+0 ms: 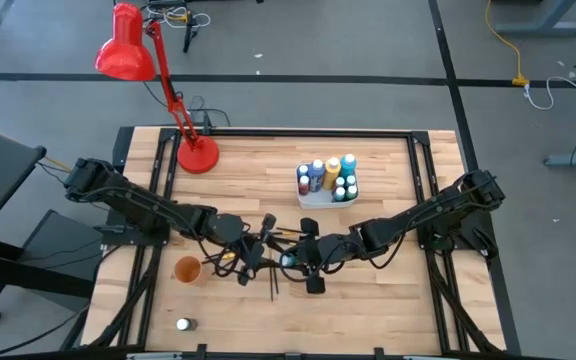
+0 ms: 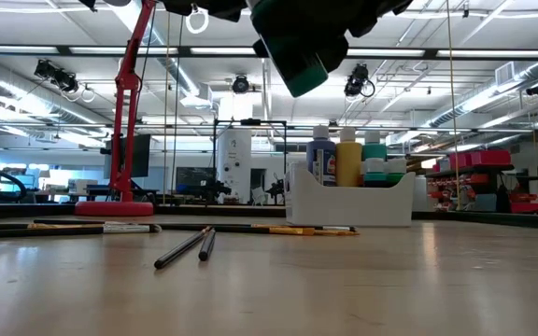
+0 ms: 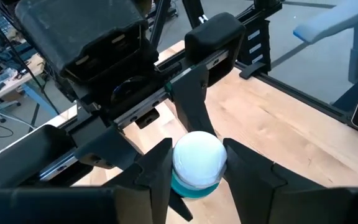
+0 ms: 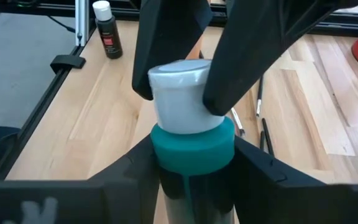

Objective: Pick & Place Paint Supplies
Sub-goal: Put the small light blue paint bottle into the white bin

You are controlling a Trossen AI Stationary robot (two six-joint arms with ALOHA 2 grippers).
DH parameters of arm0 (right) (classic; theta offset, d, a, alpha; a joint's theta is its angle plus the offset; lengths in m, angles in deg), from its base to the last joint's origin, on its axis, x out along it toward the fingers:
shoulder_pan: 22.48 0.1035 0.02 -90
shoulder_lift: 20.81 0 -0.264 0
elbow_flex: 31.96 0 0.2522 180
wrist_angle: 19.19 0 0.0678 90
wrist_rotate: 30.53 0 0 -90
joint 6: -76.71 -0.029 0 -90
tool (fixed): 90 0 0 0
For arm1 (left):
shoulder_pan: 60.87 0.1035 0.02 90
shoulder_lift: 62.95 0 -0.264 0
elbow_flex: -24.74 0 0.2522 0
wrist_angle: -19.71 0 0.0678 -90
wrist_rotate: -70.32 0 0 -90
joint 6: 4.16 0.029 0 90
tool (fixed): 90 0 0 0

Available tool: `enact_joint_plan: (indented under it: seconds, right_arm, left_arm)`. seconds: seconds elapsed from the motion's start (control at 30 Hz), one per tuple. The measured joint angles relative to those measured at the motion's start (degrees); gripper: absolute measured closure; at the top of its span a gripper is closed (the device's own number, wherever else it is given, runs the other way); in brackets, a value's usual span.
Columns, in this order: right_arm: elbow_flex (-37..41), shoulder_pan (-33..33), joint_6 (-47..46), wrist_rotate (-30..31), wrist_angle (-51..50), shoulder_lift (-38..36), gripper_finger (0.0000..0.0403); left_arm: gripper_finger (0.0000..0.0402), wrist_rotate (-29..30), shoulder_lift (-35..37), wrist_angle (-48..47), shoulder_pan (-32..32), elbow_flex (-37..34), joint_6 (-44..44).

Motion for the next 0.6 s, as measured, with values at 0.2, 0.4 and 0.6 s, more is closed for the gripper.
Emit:
enact_joint_plan:
  seconds: [0.2, 0.4, 0.6]
  right_arm:
    - [0.00, 0.02, -1.28, 1.87, -0.36, 0.00, 0.0248]
    - [-0.02, -0.07, -8.85, 15.90, -7.56, -1.85, 0.0247]
    - [-0.04, -0.15, -11.89, 29.29, -18.84, -7.12, 0.0247]
  left_arm:
    - [0.0255, 2.87, 0.02, -0.09, -0.04, 0.00, -2.63]
    - [0.0222, 13.23, 0.02, 0.91, 0.09, -0.02, -2.81]
    - [0.0197, 24.66, -0.02, 6.34, -0.43, -0.09, -0.91]
